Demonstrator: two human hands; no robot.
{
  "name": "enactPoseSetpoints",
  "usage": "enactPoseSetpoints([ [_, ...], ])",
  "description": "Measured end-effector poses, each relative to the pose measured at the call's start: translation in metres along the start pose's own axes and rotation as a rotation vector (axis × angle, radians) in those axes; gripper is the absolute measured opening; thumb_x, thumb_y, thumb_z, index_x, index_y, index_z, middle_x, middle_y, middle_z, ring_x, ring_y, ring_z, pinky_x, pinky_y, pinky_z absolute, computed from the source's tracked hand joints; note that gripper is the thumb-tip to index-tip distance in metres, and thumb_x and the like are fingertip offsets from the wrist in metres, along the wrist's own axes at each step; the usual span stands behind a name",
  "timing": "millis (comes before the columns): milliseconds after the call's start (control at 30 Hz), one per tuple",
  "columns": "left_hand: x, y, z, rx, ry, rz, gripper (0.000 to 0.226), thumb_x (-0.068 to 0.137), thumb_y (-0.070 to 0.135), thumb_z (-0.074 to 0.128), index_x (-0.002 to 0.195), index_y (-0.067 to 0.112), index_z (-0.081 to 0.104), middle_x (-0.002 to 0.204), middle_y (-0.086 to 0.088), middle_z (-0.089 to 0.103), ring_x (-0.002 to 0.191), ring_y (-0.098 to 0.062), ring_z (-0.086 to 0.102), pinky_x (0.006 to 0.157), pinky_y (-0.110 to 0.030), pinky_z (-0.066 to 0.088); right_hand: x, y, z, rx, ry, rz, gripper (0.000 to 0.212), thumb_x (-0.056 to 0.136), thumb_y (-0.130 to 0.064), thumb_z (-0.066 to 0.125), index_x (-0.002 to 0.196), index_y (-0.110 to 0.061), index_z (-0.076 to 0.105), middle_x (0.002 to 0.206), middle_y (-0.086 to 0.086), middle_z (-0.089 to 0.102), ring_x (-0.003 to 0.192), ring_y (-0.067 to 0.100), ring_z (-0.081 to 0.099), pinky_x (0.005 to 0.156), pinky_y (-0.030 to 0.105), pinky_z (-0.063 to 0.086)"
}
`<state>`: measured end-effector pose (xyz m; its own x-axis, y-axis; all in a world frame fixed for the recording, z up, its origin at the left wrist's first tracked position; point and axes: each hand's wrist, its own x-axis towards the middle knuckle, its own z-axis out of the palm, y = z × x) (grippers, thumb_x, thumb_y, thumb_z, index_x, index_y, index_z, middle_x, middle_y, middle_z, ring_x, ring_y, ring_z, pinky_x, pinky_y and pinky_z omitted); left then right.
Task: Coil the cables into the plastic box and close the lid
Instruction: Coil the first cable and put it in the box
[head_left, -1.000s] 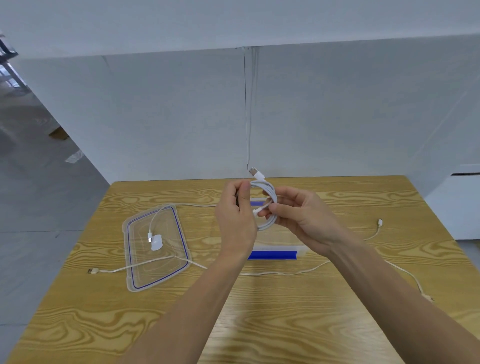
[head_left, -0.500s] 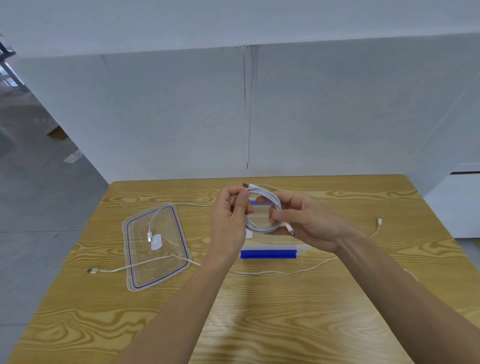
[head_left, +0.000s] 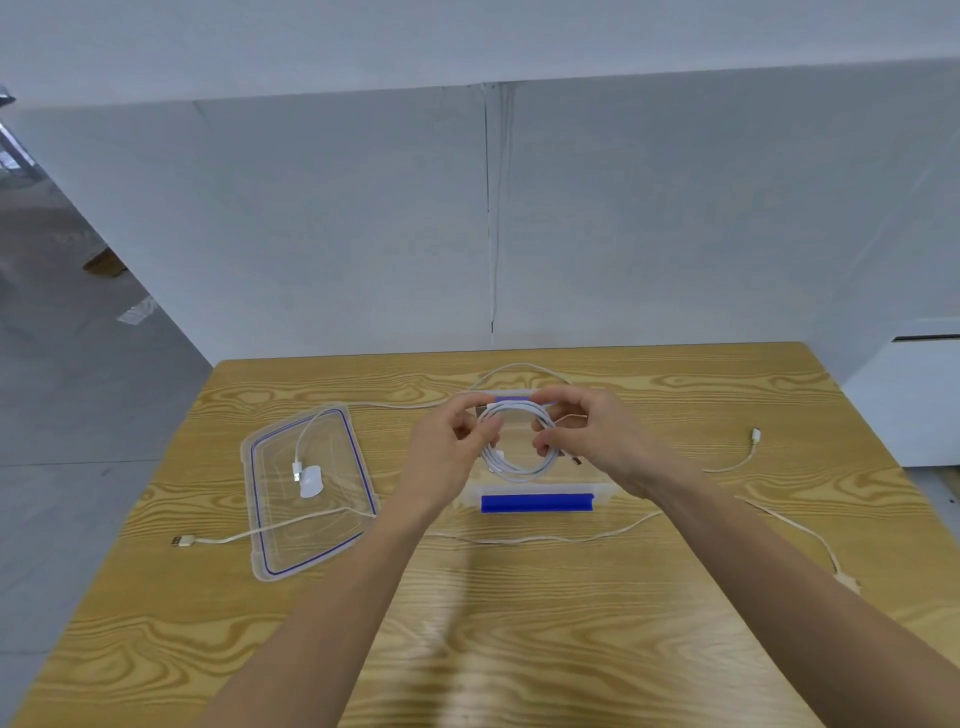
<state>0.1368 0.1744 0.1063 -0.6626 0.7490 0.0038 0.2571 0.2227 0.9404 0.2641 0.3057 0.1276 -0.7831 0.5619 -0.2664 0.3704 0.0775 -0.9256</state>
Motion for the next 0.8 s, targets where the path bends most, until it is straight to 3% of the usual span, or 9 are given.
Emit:
enactPoseSetpoints([
  [67,0.005,-0.003,-0.002,-0.027,-0.047,-0.105,0.022,0.084,0.021,0.069,0.103,0.032,0.064,0.077,-0.013,0.064,0.072,-0.021,0.061,0.072,-0.037,0.054,0.007,0.005,0.003,-0.049,0.03,0.017,0.04,0.077,0.0,0.069,0.112,-0.018,0.064,0.086,0.006,0.072,0.069,0.012,0.068,0.053,0.019,0.045],
  [167,0.014,-0.007,-0.006,0.029,-0.048,-0.167,0.019,0.082,0.022,0.07,0.1,0.027,0.066,0.076,-0.003,0.059,0.067,-0.016,0.058,0.07,-0.04,0.054,0.018,0.011,0.009,-0.105,0.048,0.027,0.034,0.078,-0.002,0.069,0.107,-0.02,0.067,0.08,0.002,0.074,0.07,0.012,0.069,0.056,0.019,0.046],
  [233,0.021,-0.011,-0.007,0.096,-0.05,-0.152,0.018,0.083,0.025,0.069,0.101,0.024,0.067,0.08,0.0,0.058,0.069,-0.012,0.054,0.063,-0.032,0.048,0.024,0.012,0.012,-0.096,0.064,0.032,0.03,0.079,-0.002,0.068,0.105,-0.019,0.069,0.08,0.004,0.074,0.073,0.014,0.069,0.06,0.02,0.046],
  [300,0.03,-0.014,-0.007,0.21,-0.035,-0.104,0.019,0.084,0.028,0.067,0.102,0.02,0.068,0.092,0.001,0.06,0.08,-0.011,0.056,0.068,-0.025,0.045,0.029,0.01,0.013,-0.049,0.083,0.032,0.03,0.08,0.0,0.066,0.105,-0.017,0.069,0.085,0.007,0.073,0.078,0.019,0.07,0.062,0.021,0.047],
  [400,0.045,-0.018,-0.009,0.304,-0.02,-0.041,0.02,0.085,0.025,0.065,0.102,0.015,0.068,0.098,0.001,0.064,0.089,-0.013,0.059,0.08,-0.029,0.048,0.039,0.005,0.016,-0.022,0.103,0.009,0.028,0.08,0.001,0.065,0.1,-0.019,0.068,0.085,0.008,0.073,0.079,0.019,0.069,0.066,0.023,0.048],
  [500,0.066,-0.027,-0.011,0.358,-0.058,0.005,0.02,0.085,0.024,0.065,0.101,0.013,0.069,0.092,0.001,0.069,0.084,-0.013,0.061,0.079,-0.029,0.049,0.057,0.006,0.02,-0.062,0.153,0.0,0.033,0.08,0.002,0.064,0.084,-0.03,0.064,0.082,0.007,0.071,0.076,0.021,0.068,0.068,0.028,0.052],
  [600,0.09,-0.04,-0.007,0.467,-0.132,0.014,0.02,0.084,0.026,0.065,0.1,0.014,0.068,0.092,-0.001,0.07,0.085,-0.015,0.063,0.078,-0.03,0.05,0.078,0.018,0.024,-0.11,0.192,0.046,0.029,0.077,0.003,0.064,0.089,-0.023,0.066,0.08,0.006,0.069,0.077,0.023,0.066,0.077,0.033,0.055],
  [700,0.11,-0.058,0.0,0.642,-0.254,0.023,0.019,0.085,0.026,0.062,0.097,0.012,0.068,0.092,-0.004,0.069,0.086,-0.021,0.062,0.075,-0.035,0.05,0.094,0.037,0.03,-0.188,0.161,0.117,0.028,0.078,0.003,0.061,0.098,-0.016,0.065,0.076,0.006,0.067,0.074,0.018,0.062,0.068,0.014,0.051],
  [800,0.126,-0.074,0.01,0.874,-0.386,0.09,0.019,0.087,0.025,0.057,0.082,0.009,0.065,0.085,-0.009,0.069,0.081,-0.027,0.061,0.068,-0.037,0.047,0.109,0.064,0.037,-0.203,0.139,0.165,0.033,0.074,0.007,0.059,0.094,-0.016,0.07,0.077,0.013,0.068,0.077,0.026,0.064,0.07,0.031,0.055],
])
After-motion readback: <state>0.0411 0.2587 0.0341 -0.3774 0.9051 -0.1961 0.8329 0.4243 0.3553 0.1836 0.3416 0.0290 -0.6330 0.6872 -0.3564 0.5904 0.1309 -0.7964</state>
